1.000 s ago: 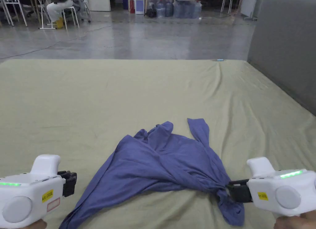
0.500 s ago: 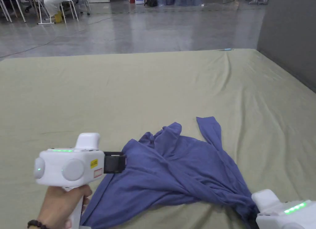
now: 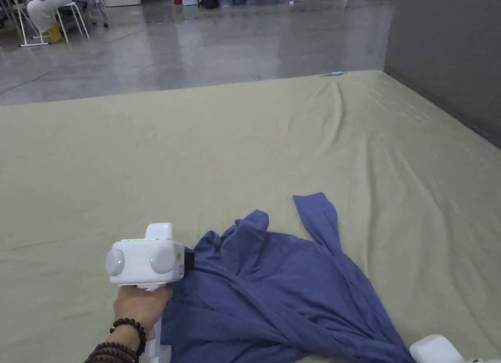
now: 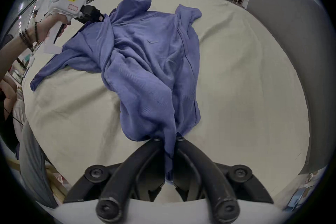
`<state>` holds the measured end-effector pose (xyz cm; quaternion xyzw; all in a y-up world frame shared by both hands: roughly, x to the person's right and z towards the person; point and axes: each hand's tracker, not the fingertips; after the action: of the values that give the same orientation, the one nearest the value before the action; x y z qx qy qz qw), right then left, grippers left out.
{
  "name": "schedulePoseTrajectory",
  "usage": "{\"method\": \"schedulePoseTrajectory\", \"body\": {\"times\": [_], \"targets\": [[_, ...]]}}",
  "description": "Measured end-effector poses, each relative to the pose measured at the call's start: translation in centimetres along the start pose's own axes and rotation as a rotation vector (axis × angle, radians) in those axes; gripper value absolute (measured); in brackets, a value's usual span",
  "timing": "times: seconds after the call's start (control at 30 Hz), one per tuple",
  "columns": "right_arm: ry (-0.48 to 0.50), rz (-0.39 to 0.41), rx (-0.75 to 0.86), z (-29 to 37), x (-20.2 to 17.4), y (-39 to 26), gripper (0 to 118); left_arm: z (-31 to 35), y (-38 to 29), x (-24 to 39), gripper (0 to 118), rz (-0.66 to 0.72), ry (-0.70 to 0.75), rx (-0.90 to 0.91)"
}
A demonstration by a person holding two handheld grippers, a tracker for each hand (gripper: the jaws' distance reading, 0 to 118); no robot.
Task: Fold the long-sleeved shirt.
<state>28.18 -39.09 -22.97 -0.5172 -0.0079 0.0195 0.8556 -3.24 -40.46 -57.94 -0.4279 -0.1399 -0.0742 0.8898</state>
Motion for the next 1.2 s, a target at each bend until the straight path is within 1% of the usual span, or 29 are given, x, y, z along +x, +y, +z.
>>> {"method": "schedulePoseTrajectory", "body": {"times": [0.03, 0.07, 0.1, 0.17, 0.23, 0.33, 0.43, 0.5, 0.63, 0.73, 0.8, 0.9, 0.93, 1.0, 1.03, 1.2], "targets": [[0.000, 0.004, -0.001, -0.1, 0.0, 0.0, 2, 0.7, 0.0, 0.1, 0, -0.023, -0.008, 0.025], [-0.003, 0.009, -0.002, 0.0, -0.1, 0.0, 2, 1.6, -0.2, 0.0, 0, -0.052, 0.065, 0.053], [-0.006, 0.015, -0.002, 0.1, -0.2, 0.1, 2, 2.6, -0.2, -0.6, 0, -0.035, -0.009, 0.081], [-0.013, 0.021, 0.006, 0.8, -0.4, 0.1, 2, 5.0, -0.2, -1.5, 0, 0.017, -0.048, 0.098], [-0.011, 0.018, 0.039, 1.9, -0.3, -0.1, 2, 8.4, -0.1, -2.7, 0, 0.047, -0.085, 0.156], [-0.005, 0.004, 0.133, 4.6, -0.2, 0.5, 2, 14.1, 0.0, -4.1, 0, 0.045, -0.134, 0.263], [0.000, -0.015, 0.255, 7.9, 0.2, 2.8, 2, 20.2, 1.1, -5.5, 0, 0.075, -0.169, 0.380], [0.001, -0.032, 0.337, 10.2, 0.7, 5.6, 2, 24.5, 2.6, -6.2, 0, 0.092, -0.165, 0.460], [-0.012, 0.007, 0.464, 14.2, 1.7, 12.9, 2, 31.8, 6.8, -8.1, 0, 0.111, -0.139, 0.640], [-0.034, 0.014, 0.565, 17.1, 2.5, 19.9, 2, 35.8, 10.6, -9.3, 0, 0.108, -0.063, 0.698], [-0.043, 0.012, 0.618, 18.9, 3.0, 25.0, 2, 37.6, 13.6, -10.3, 0, 0.133, -0.030, 0.727], [-0.048, -0.002, 0.654, 21.7, 3.4, 31.9, 2, 39.6, 17.7, -11.5, 0, 0.154, -0.032, 0.794], [-0.059, -0.024, 0.684, 22.7, 3.6, 34.2, 2, 40.2, 19.1, -11.8, 0, 0.158, -0.021, 0.798], [-0.046, -0.054, 0.697, 24.7, 4.0, 38.1, 2, 41.1, 21.5, -12.3, 0, 0.182, -0.017, 0.823], [-0.054, -0.073, 0.722, 25.8, 4.1, 39.7, 2, 41.3, 22.8, -12.6, 0, 0.194, -0.015, 0.829], [-0.112, -0.118, 0.836, 31.8, 5.1, 47.0, 2, 43.2, 28.3, -13.5, 0, 0.262, -0.001, 0.881]]}}
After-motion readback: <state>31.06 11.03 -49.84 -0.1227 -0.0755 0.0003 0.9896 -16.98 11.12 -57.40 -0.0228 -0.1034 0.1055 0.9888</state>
